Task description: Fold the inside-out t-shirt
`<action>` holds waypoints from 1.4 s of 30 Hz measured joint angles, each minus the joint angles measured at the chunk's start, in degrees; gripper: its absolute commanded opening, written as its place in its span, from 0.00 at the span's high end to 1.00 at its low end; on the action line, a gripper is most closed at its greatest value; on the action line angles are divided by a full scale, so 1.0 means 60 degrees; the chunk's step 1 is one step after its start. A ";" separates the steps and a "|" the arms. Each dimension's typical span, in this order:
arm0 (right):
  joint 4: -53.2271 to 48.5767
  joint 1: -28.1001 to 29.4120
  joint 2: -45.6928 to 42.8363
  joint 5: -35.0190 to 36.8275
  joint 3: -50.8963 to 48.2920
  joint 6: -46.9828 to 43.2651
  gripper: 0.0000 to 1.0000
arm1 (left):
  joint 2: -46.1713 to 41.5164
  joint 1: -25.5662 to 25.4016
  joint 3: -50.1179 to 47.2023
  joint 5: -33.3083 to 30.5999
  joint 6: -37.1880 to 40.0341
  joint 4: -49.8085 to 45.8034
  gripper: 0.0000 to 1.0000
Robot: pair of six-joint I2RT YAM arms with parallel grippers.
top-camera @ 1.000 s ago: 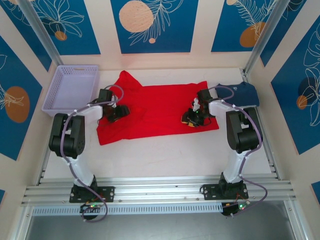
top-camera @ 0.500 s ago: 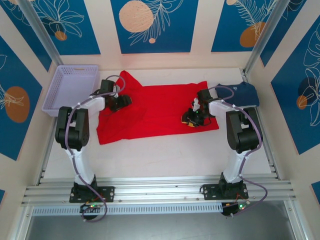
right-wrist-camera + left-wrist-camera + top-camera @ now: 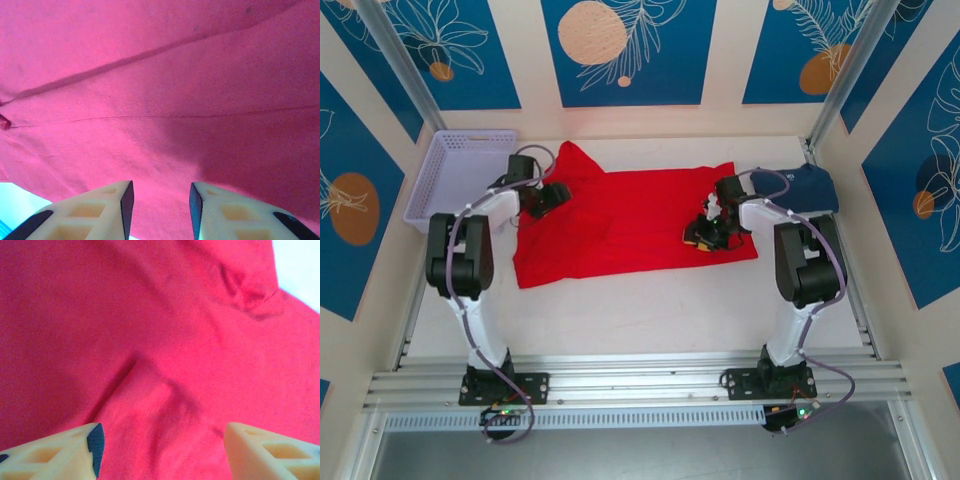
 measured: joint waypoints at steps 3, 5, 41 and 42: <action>0.0004 -0.0226 -0.0514 0.0160 0.0000 0.0004 0.61 | -0.1625 -0.0117 -0.1763 0.0044 -0.0106 0.0219 0.35; -0.0102 -0.0477 -0.0627 0.0328 0.0098 0.0015 0.62 | -0.2546 -0.0284 -0.2732 0.0117 -0.0200 0.0342 0.35; 0.0856 0.0142 -0.3195 0.2579 -0.1668 0.0142 0.40 | -0.2980 -0.0248 -0.2641 -0.0969 0.0317 0.0361 0.31; 0.1111 0.0244 -0.2925 0.2645 -0.1330 0.0084 0.38 | -0.2197 -0.0178 -0.1803 -0.0914 0.0401 0.0437 0.31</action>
